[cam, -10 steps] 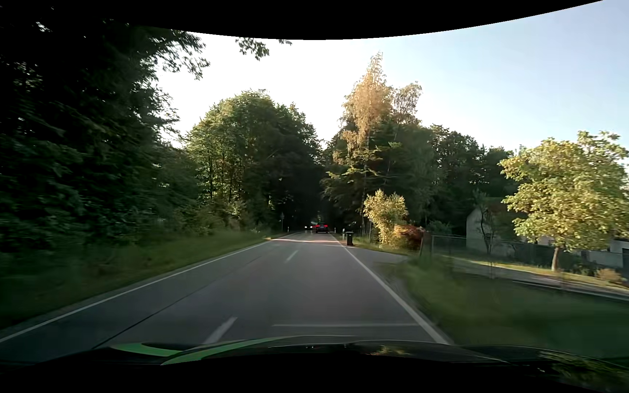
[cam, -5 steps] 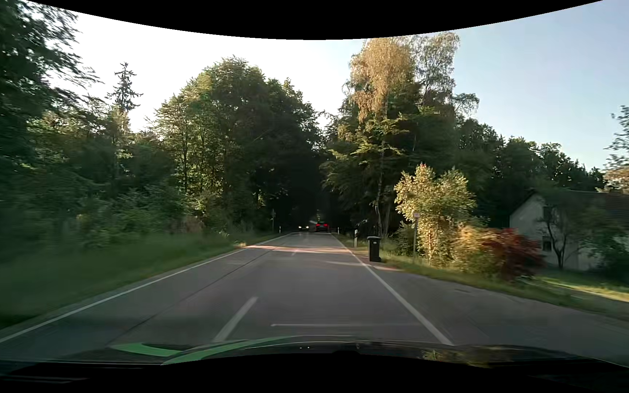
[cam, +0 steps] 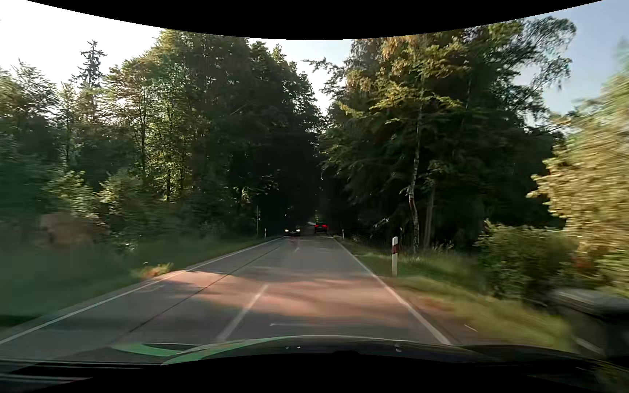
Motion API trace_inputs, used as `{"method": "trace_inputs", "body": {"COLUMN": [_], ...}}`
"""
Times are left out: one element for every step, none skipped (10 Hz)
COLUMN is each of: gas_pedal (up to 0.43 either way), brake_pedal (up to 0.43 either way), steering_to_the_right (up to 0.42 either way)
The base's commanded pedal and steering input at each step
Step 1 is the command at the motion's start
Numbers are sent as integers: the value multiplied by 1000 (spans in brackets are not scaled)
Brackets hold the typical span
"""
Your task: Follow the waypoints while adhering to traffic rules and regulations
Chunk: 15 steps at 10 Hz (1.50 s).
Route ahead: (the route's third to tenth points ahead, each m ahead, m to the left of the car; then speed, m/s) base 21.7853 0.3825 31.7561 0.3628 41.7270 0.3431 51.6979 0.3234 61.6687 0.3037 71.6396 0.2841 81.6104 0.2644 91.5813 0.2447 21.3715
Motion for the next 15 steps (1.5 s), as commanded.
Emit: {"method": "trace_inputs", "body": {"gas_pedal": [138,138,138,138,138,138,138,138,138,138,138,130,130,130,130], "brake_pedal": [0,0,0,0,0,0,0,0,0,0,0,0,0,0,0], "steering_to_the_right": [3,3,3,3,3,2,2,2,-1,0,-1,-1,-1,-1,-3]}}
